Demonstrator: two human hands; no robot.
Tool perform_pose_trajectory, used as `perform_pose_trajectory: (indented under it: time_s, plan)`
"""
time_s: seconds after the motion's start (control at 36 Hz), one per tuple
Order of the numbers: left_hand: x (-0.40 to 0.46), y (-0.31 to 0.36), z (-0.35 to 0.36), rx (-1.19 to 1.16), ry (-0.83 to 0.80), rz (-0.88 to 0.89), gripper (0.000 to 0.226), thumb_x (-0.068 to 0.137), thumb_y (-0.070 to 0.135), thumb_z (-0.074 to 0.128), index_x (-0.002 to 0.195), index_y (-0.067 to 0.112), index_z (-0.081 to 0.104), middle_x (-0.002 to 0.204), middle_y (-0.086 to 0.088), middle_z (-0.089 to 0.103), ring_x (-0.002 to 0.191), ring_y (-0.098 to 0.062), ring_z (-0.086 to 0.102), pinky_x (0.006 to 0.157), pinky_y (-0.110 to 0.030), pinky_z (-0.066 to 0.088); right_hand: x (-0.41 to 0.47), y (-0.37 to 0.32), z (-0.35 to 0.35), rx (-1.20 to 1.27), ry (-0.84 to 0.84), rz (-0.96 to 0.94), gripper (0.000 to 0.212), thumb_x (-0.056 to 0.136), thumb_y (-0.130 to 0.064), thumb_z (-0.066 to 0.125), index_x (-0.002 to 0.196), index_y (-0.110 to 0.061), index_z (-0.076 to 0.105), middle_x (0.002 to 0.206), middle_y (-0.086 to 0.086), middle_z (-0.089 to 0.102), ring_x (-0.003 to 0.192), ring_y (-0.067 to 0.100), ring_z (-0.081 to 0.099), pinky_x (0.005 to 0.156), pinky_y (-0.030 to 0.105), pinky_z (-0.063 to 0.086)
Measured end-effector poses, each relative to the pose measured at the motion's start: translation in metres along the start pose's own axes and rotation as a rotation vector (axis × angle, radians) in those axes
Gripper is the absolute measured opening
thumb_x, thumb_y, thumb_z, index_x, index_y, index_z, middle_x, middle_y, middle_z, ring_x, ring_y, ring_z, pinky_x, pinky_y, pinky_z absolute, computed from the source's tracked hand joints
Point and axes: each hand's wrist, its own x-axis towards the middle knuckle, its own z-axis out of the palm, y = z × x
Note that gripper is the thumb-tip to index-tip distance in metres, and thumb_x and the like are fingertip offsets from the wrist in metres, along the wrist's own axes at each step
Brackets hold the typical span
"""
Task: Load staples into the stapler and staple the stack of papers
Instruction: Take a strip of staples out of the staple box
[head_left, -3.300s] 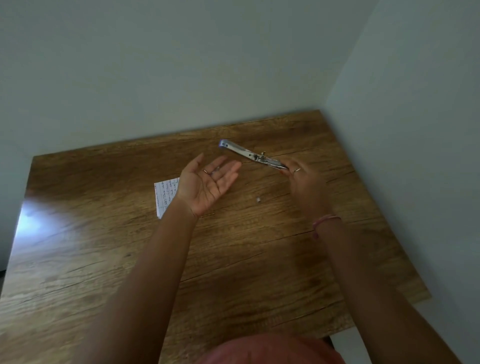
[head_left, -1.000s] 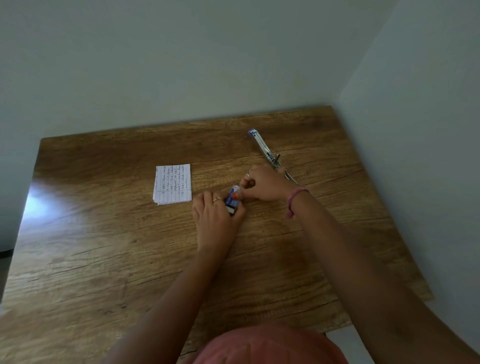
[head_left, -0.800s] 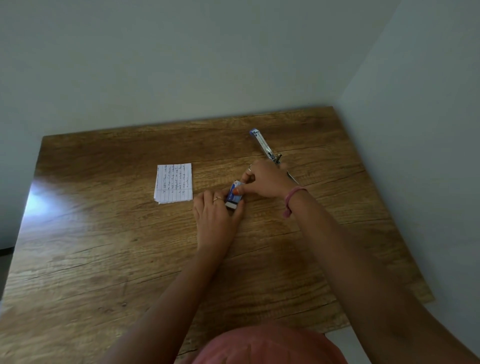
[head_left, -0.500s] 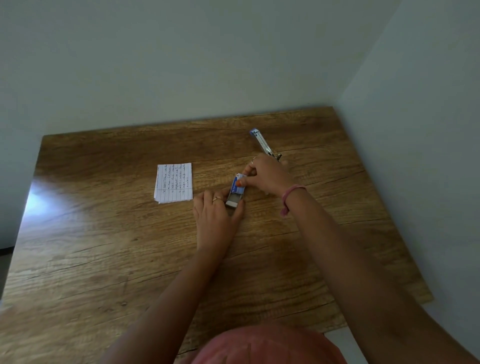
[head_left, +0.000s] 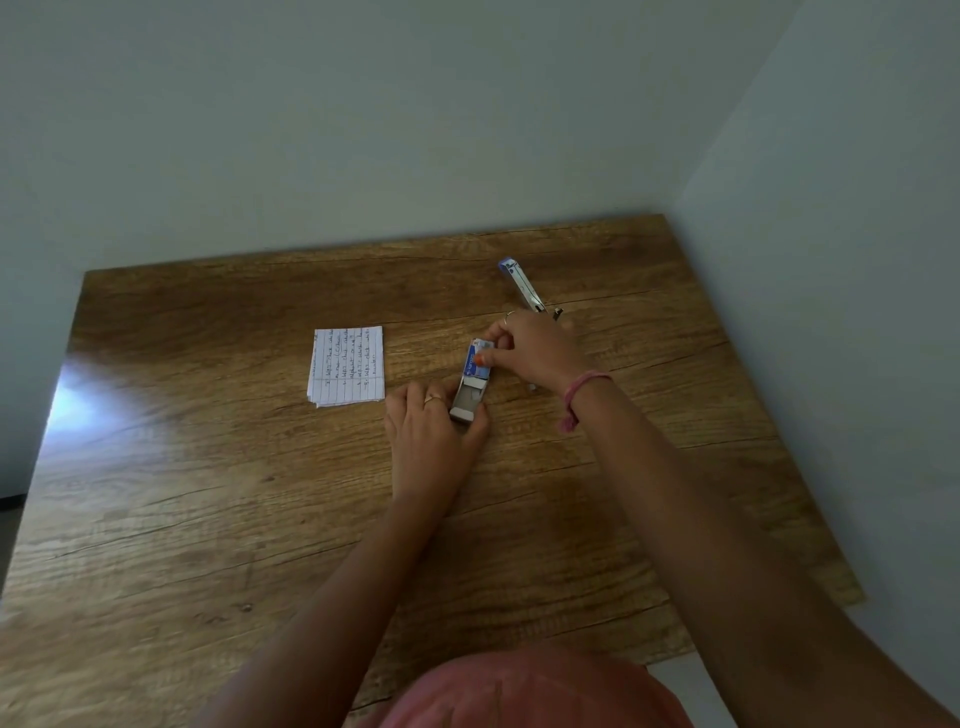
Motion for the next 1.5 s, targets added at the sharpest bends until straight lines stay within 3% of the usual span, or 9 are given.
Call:
perform_pose_trajectory:
  time_s: [0.19,0.42,0.5,0.58,0.69,0.86,1.0,1.19,1.5]
  plan:
    - [0.001,-0.001,0.001,0.002,0.0,0.001,0.049,0.088,0.045,0.058,0.127,0.015,0.056,0.117,-0.003,0.052,0.121,-0.022,0.033,0.103,-0.041,0.03,-0.006,-0.001,-0.002,-0.026,-0.022,-0.004,0.034,0.085,-0.044,0.063,0.113,-0.026,0.066,0.074,-0.018,0.053,0.087,0.004,0.048,0.1,0.043,0.025]
    - [0.0,0.0,0.001,0.003,0.011,0.006,0.049,0.088,0.046,0.057,0.127,0.016,0.057,0.114,-0.002,0.054,0.119,-0.023,0.036,0.102,-0.041,0.033,-0.02,-0.008,-0.006,-0.073,0.022,-0.065,0.042,0.085,-0.043,0.064,0.123,-0.025,0.059,0.105,-0.008,0.065,0.108,0.011,0.054,0.102,0.046,0.024]
    - [0.0,0.0,0.001,0.003,0.011,0.007,0.048,0.088,0.046,0.057,0.126,0.016,0.056,0.115,-0.003,0.053,0.119,-0.023,0.036,0.101,-0.042,0.033,-0.03,-0.01,-0.005,-0.14,0.077,-0.144,0.025,0.086,-0.039,0.062,0.109,-0.029,0.064,0.092,-0.013,0.059,0.099,0.009,0.056,0.096,0.043,0.026]
    - [0.001,0.0,0.002,0.006,0.007,-0.006,0.05,0.089,0.049,0.056,0.126,0.016,0.056,0.116,-0.002,0.053,0.12,-0.022,0.035,0.103,-0.042,0.033,-0.04,-0.011,-0.002,-0.233,0.03,-0.213,0.013,0.088,-0.038,0.059,0.093,-0.03,0.068,0.088,-0.015,0.053,0.096,0.01,0.054,0.087,0.039,0.025]
    - [0.001,-0.002,0.003,0.018,-0.02,-0.017,0.054,0.088,0.052,0.055,0.127,0.015,0.056,0.122,-0.004,0.051,0.124,-0.024,0.033,0.104,-0.044,0.032,-0.049,-0.014,0.003,-0.27,-0.021,-0.208,0.02,0.091,-0.036,0.052,0.098,-0.029,0.069,0.1,-0.008,0.064,0.097,0.013,0.056,0.09,0.04,0.029]
    - [0.001,-0.004,0.004,0.019,-0.016,-0.007,0.054,0.086,0.053,0.057,0.125,0.015,0.055,0.12,-0.003,0.051,0.122,-0.023,0.033,0.103,-0.044,0.032,-0.051,-0.019,0.002,-0.316,-0.004,-0.223,0.025,0.093,-0.035,0.048,0.106,-0.025,0.068,0.104,-0.006,0.065,0.097,0.013,0.058,0.092,0.039,0.028]
    - [0.001,-0.003,0.004,0.011,-0.004,0.005,0.054,0.085,0.052,0.059,0.124,0.015,0.056,0.117,-0.004,0.052,0.121,-0.023,0.034,0.102,-0.043,0.033,-0.049,-0.023,0.003,-0.366,-0.013,-0.201,0.027,0.094,-0.034,0.045,0.101,-0.024,0.069,0.098,-0.006,0.066,0.094,0.014,0.059,0.092,0.039,0.028]
    - [-0.001,-0.002,0.0,0.046,-0.033,0.034,0.075,0.08,0.062,0.058,0.137,0.015,0.047,0.12,-0.004,0.05,0.123,-0.024,0.03,0.103,-0.044,0.031,-0.046,-0.027,0.009,-0.351,-0.034,-0.148,0.027,0.094,-0.034,0.046,0.098,-0.024,0.07,0.094,-0.005,0.067,0.092,0.015,0.058,0.091,0.039,0.03]
    - [0.0,-0.004,-0.001,0.046,-0.064,0.051,0.072,0.086,0.05,0.056,0.147,0.019,0.034,0.123,-0.006,0.048,0.125,-0.024,0.028,0.104,-0.041,0.026,-0.048,-0.028,0.014,-0.303,0.008,-0.105,0.02,0.088,-0.044,0.057,0.093,-0.029,0.07,0.088,-0.007,0.067,0.088,0.012,0.059,0.088,0.037,0.03]
